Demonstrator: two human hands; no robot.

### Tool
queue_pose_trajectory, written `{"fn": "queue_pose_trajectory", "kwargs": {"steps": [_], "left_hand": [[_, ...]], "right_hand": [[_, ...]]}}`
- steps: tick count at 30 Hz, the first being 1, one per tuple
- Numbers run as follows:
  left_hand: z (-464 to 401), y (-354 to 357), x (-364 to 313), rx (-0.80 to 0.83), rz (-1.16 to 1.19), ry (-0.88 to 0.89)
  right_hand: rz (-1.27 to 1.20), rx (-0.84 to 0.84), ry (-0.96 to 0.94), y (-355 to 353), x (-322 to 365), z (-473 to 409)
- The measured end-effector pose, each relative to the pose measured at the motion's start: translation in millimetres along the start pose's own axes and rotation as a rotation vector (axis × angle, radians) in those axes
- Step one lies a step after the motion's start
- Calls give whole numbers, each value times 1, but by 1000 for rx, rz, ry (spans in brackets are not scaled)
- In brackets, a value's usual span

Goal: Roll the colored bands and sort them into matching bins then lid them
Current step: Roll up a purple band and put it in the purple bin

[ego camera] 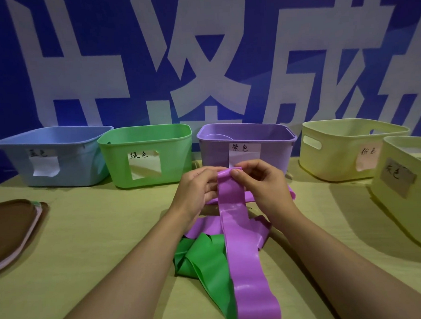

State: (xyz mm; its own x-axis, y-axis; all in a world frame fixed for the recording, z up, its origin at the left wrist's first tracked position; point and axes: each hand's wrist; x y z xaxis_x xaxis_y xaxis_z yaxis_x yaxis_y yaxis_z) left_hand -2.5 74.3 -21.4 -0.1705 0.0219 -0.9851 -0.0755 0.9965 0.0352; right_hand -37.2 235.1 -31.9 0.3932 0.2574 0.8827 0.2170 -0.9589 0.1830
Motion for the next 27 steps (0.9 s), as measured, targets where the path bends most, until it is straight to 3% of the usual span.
{"fn": "queue_pose_trajectory", "kwargs": {"steps": [7,16,27], "left_hand": [[0,2,0,-99,-198,84],[-1,0,2,-88,-126,90],[-5,1,7,-59,-45,128]], "right_hand": [[-39,33,-11,3,4,2],[-47,56,43,0,4,3],[195,-77,127,5,9,6]]}}
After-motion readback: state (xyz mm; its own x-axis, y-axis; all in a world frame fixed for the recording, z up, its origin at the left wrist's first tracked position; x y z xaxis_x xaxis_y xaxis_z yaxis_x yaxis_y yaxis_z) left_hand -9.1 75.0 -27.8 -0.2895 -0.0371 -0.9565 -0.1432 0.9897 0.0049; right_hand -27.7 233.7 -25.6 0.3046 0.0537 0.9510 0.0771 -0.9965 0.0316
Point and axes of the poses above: each hand's wrist, its own z-axis away from the middle knuckle, its own y-axis out of the palm, x = y × z, and after that the axes turned 9 degrees about -z, right-handed
